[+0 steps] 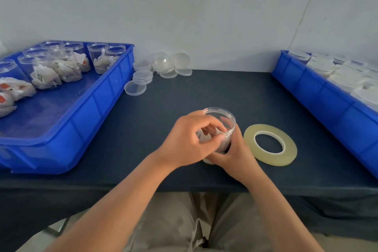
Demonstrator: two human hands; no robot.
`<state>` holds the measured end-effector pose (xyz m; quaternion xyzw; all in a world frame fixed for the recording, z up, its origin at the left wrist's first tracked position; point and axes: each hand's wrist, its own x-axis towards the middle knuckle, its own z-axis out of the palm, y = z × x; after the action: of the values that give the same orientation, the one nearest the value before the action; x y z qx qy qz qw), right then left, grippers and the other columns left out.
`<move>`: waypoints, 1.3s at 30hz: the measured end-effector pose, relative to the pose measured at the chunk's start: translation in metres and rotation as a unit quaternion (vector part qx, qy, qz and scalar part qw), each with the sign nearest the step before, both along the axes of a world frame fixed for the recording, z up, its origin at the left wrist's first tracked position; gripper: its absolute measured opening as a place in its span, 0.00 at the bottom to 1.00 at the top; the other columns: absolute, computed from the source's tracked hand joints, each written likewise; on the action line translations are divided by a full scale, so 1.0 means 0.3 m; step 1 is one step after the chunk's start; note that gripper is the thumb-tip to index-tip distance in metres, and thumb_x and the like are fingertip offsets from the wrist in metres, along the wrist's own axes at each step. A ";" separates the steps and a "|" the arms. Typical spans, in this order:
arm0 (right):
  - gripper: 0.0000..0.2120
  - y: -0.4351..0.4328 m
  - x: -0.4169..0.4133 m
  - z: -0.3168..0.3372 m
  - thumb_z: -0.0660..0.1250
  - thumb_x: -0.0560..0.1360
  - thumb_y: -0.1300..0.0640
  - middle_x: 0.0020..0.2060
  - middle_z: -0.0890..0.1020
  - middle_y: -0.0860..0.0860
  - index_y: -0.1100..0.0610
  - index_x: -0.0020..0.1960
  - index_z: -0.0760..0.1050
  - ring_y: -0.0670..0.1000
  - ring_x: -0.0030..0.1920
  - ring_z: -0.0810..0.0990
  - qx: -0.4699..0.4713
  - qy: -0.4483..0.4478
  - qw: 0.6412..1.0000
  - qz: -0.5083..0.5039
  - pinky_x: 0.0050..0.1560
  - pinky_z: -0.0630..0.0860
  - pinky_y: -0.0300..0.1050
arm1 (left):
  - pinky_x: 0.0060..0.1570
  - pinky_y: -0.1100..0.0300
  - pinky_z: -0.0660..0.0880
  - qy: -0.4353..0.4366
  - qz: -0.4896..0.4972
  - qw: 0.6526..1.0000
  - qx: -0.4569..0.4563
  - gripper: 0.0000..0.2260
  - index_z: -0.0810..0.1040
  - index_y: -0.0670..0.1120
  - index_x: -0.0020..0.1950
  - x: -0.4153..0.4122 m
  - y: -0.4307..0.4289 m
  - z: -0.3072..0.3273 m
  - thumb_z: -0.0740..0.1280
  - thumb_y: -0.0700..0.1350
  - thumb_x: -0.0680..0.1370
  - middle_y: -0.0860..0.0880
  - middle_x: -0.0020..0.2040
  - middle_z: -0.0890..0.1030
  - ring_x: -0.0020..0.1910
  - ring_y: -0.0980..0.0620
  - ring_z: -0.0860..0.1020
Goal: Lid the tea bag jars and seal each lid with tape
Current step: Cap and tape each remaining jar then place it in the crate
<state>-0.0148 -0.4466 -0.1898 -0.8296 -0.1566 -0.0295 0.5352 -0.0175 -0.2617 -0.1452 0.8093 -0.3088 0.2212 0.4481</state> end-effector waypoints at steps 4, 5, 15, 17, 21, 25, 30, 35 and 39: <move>0.41 -0.001 -0.005 -0.003 0.83 0.63 0.34 0.60 0.79 0.29 0.34 0.69 0.64 0.37 0.59 0.82 0.009 0.009 1.000 -0.020 0.52 0.78 0.32 | 0.60 0.59 0.77 0.045 -0.033 0.993 -0.109 0.05 0.86 0.53 0.52 0.041 0.067 0.047 0.70 0.46 0.82 0.57 0.59 0.86 0.61 0.52 0.83; 0.42 -0.001 -0.005 -0.004 0.83 0.62 0.32 0.60 0.78 0.28 0.33 0.68 0.64 0.36 0.58 0.81 0.004 0.008 1.000 -0.024 0.53 0.77 0.33 | 0.58 0.63 0.77 0.067 0.015 0.986 -0.152 0.06 0.86 0.56 0.51 0.073 0.102 0.059 0.69 0.49 0.82 0.56 0.59 0.86 0.61 0.55 0.83; 0.42 -0.009 0.004 -0.004 0.84 0.62 0.33 0.61 0.77 0.28 0.31 0.68 0.64 0.36 0.60 0.80 -0.004 -0.003 1.000 -0.014 0.51 0.78 0.31 | 0.77 0.42 0.66 0.288 0.383 0.832 0.279 0.34 0.58 0.43 0.85 0.516 0.517 -0.052 0.65 0.58 0.84 0.44 0.85 0.57 0.83 0.41 0.59; 0.41 -0.008 0.004 -0.003 0.84 0.62 0.33 0.61 0.77 0.27 0.30 0.67 0.64 0.35 0.60 0.80 -0.001 0.001 1.000 -0.013 0.51 0.76 0.27 | 0.78 0.40 0.66 0.312 0.376 0.818 0.303 0.35 0.56 0.42 0.85 0.542 0.533 -0.084 0.63 0.59 0.85 0.42 0.85 0.58 0.83 0.40 0.59; 0.41 -0.011 0.004 -0.005 0.84 0.63 0.34 0.60 0.77 0.27 0.31 0.68 0.64 0.35 0.59 0.80 -0.002 0.000 1.000 -0.011 0.52 0.75 0.26 | 0.61 0.43 0.78 0.193 0.409 0.852 0.263 0.29 0.71 0.43 0.75 0.531 0.520 -0.135 0.70 0.59 0.81 0.40 0.67 0.79 0.66 0.38 0.76; 0.43 -0.013 0.006 -0.005 0.84 0.62 0.33 0.61 0.78 0.29 0.35 0.70 0.65 0.36 0.60 0.80 -0.001 0.005 1.000 -0.008 0.53 0.76 0.28 | 0.50 0.49 0.77 0.199 0.380 0.865 0.259 0.41 0.65 0.52 0.80 0.456 0.456 -0.149 0.71 0.72 0.74 0.40 0.61 0.80 0.63 0.40 0.79; 0.43 -0.010 0.003 0.002 0.83 0.62 0.33 0.61 0.77 0.27 0.35 0.70 0.64 0.36 0.60 0.80 -0.006 0.004 1.000 -0.015 0.53 0.77 0.31 | 0.52 0.53 0.76 0.211 0.326 0.854 0.346 0.43 0.73 0.58 0.76 0.341 0.396 -0.120 0.64 0.82 0.68 0.54 0.69 0.81 0.66 0.48 0.80; 0.44 -0.011 0.002 -0.002 0.83 0.62 0.33 0.61 0.77 0.27 0.36 0.71 0.64 0.36 0.60 0.80 -0.009 0.006 1.000 -0.016 0.55 0.76 0.34 | 0.58 0.56 0.74 0.150 0.300 0.903 0.269 0.39 0.78 0.55 0.73 0.186 0.328 -0.138 0.68 0.78 0.69 0.55 0.67 0.72 0.71 0.52 0.70; 0.43 -0.010 0.002 -0.002 0.83 0.63 0.33 0.61 0.76 0.25 0.36 0.71 0.64 0.34 0.61 0.78 -0.010 -0.001 1.000 -0.016 0.53 0.75 0.26 | 0.69 0.53 0.73 0.205 0.286 0.924 0.150 0.37 0.80 0.56 0.70 0.128 0.290 -0.139 0.67 0.78 0.69 0.57 0.75 0.68 0.75 0.54 0.69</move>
<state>-0.0141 -0.4496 -0.1903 -0.8371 -0.1435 -0.0372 0.5266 0.0208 -0.1748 -0.1868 0.9486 0.0049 0.1204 0.2925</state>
